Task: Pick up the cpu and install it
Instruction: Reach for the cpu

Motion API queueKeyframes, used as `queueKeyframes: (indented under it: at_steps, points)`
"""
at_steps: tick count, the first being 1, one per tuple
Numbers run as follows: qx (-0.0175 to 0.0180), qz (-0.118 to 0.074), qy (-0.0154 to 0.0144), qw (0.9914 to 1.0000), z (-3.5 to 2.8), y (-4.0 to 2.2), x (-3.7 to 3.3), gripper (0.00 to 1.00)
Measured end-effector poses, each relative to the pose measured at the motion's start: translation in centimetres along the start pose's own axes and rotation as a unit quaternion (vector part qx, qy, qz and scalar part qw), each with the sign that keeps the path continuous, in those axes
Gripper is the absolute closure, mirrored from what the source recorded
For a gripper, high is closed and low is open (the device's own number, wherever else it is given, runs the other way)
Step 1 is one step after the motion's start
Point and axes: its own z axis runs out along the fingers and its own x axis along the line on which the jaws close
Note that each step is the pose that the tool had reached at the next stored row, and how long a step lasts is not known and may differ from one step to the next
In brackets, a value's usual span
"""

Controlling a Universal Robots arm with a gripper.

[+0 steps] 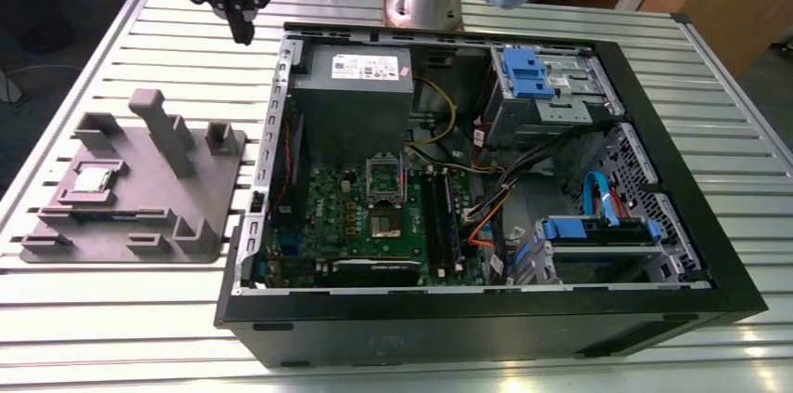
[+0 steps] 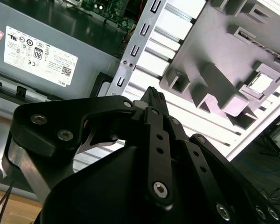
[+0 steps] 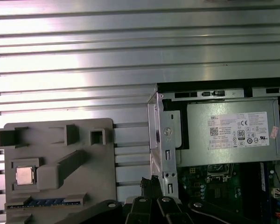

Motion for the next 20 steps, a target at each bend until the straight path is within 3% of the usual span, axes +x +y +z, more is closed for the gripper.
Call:
queueKeyframes:
  at_steps: [20]
  points:
    - [-0.0001,0.000,-0.0008,1.00000,-0.06,-0.13,1.77,0.90]
